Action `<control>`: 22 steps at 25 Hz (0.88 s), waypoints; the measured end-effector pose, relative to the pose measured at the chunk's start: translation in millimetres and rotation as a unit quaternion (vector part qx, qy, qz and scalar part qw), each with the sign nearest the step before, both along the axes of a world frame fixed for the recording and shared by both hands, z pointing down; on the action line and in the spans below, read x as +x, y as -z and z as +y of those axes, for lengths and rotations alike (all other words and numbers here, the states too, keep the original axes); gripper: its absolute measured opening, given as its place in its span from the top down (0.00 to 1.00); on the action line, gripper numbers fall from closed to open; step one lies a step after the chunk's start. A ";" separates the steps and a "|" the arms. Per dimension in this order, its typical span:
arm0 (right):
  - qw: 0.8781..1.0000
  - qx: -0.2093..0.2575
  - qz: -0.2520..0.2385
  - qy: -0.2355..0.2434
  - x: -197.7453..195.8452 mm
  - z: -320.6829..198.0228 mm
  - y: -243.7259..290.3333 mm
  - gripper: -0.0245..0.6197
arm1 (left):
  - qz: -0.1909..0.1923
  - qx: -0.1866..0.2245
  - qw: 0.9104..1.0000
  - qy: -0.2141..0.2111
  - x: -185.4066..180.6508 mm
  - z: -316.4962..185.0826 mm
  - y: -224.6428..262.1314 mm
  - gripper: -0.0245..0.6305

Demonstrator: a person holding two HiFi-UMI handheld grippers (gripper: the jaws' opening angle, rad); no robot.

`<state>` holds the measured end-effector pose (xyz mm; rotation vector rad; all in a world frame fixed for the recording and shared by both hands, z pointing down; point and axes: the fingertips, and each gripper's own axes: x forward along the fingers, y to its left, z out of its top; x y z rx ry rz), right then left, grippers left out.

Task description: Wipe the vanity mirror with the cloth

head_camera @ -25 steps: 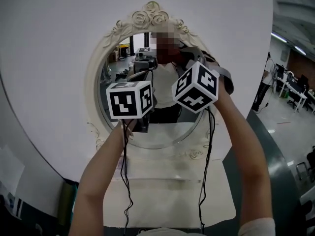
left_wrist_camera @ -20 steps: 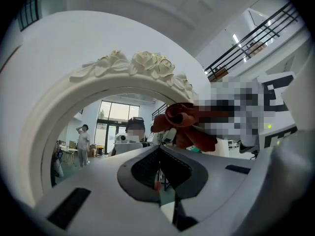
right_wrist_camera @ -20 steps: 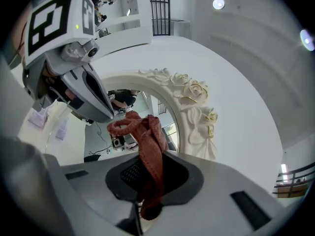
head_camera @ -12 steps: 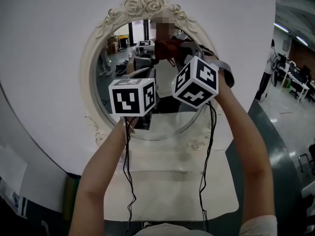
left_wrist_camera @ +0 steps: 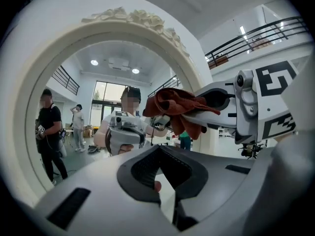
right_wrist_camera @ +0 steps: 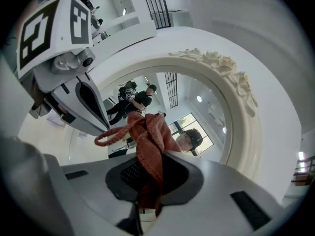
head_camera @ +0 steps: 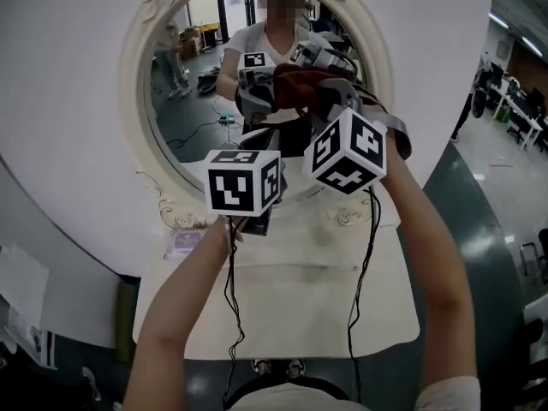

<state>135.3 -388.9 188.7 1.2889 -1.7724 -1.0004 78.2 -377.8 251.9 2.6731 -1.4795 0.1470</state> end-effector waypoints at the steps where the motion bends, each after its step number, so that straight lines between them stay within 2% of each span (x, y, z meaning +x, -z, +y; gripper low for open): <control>1: 1.000 -0.009 0.000 0.000 1.4 0.8 -12.8 0.87 | 0.000 -0.012 1.000 0.000 1.3 0.8 -14.0 0.95; 5: 0.999 -0.043 -0.004 0.003 4.2 4.0 -64.7 0.87 | 0.002 -0.059 0.998 0.001 5.0 5.8 -69.8 0.95; 11: 0.995 -0.094 -0.027 0.014 2.9 4.3 -142.1 0.87 | -0.010 -0.107 0.994 0.002 9.2 14.6 -146.4 0.95; 18: 0.975 -0.219 -0.030 0.025 -35.3 -0.1 -279.3 0.87 | -0.010 -0.183 0.983 0.015 -18.5 23.7 -241.4 0.95; 22: 0.969 -0.245 -0.016 0.027 -45.8 1.4 -324.0 0.87 | -0.016 -0.205 0.978 0.023 -24.6 32.0 -274.0 0.95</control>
